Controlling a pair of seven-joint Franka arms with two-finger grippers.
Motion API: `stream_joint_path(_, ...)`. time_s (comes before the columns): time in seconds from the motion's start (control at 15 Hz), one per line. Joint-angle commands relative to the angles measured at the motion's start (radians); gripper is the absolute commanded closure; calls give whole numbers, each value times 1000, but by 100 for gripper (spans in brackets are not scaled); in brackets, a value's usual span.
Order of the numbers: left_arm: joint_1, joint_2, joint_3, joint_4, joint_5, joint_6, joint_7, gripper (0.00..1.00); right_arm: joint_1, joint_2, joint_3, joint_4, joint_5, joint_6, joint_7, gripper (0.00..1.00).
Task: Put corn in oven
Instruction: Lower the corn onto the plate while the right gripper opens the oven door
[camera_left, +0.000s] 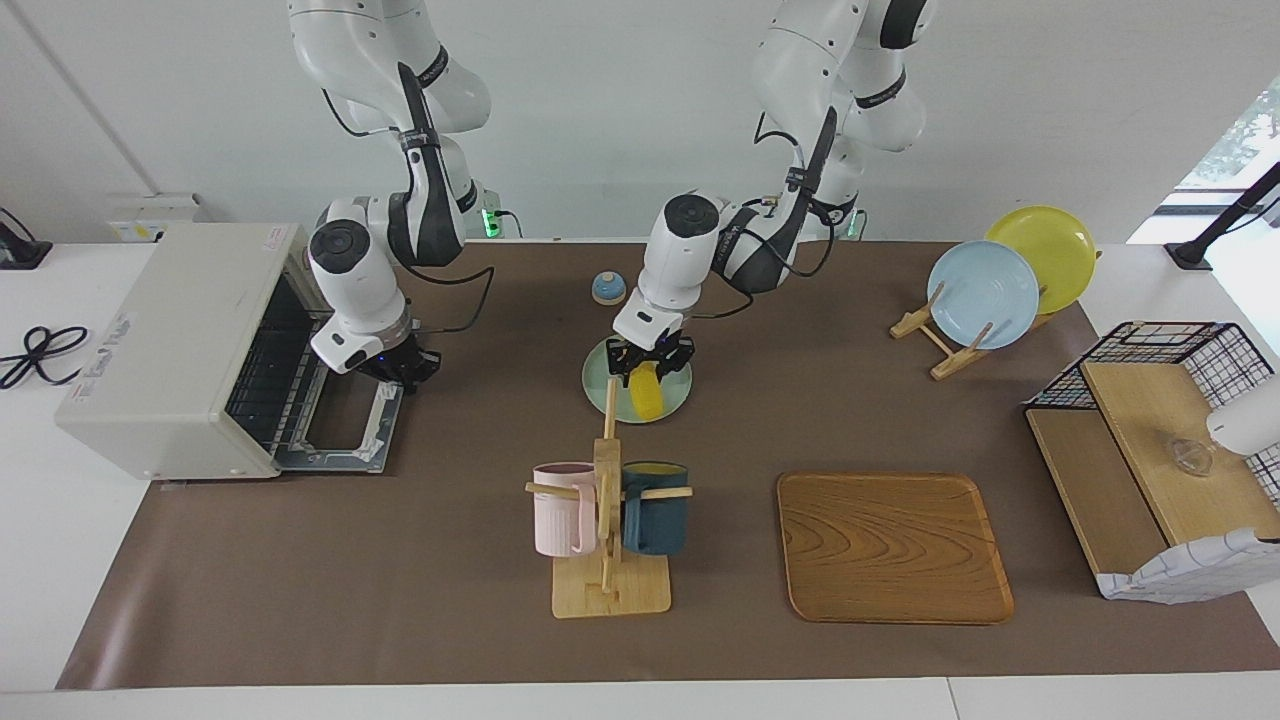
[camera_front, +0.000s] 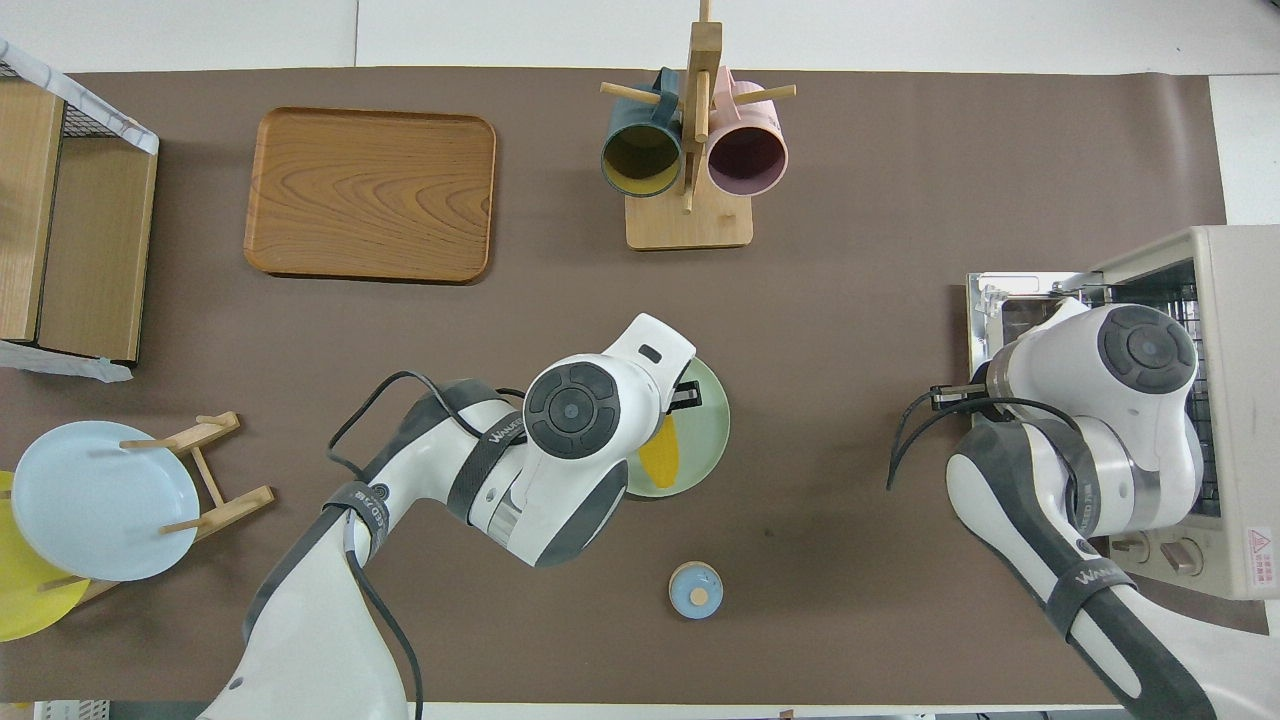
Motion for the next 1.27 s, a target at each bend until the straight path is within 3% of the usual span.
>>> stream_joint_path(0.0,-32,-6,17,0,-19,-3,-2,70,36,-8,-13,-14,17,39,33,100)
stream_joint_path(0.07,-33,-7,17,0,-19,-3,-2,54,53,-8,-13,-5,23,39,37,100)
stream_joint_path(0.2,-35,-9,19,0,-21,-19,-2,4,88,-3,-13,-1,51,45,43,100)
stream_joint_path(0.27,-35,-10,19,0,-19,-26,-2,0,100,-2,-13,4,51,47,43,100)
stream_joint_path(0.4,-24,-13,19,1,-19,-33,10,0,105,6,-13,27,51,38,41,99)
stream_joint_path(0.53,-4,-30,20,3,-19,-55,16,0,105,9,-13,41,53,36,41,67)
stream_joint_path(0.67,51,-79,20,14,-19,-146,50,0,105,10,-13,51,53,32,40,30)
stream_joint_path(0.74,97,-110,22,21,-19,-201,71,0,105,10,-13,61,54,29,40,6)
stream_joint_path(0.87,180,-141,22,79,-19,-334,119,0,111,12,0,81,60,3,29,5)
stream_joint_path(1.07,293,-153,28,203,3,-538,211,0,186,49,33,229,161,-135,67,8)
stream_joint_path(1.2,365,-177,28,254,43,-635,281,0,264,78,34,336,174,-206,186,8)
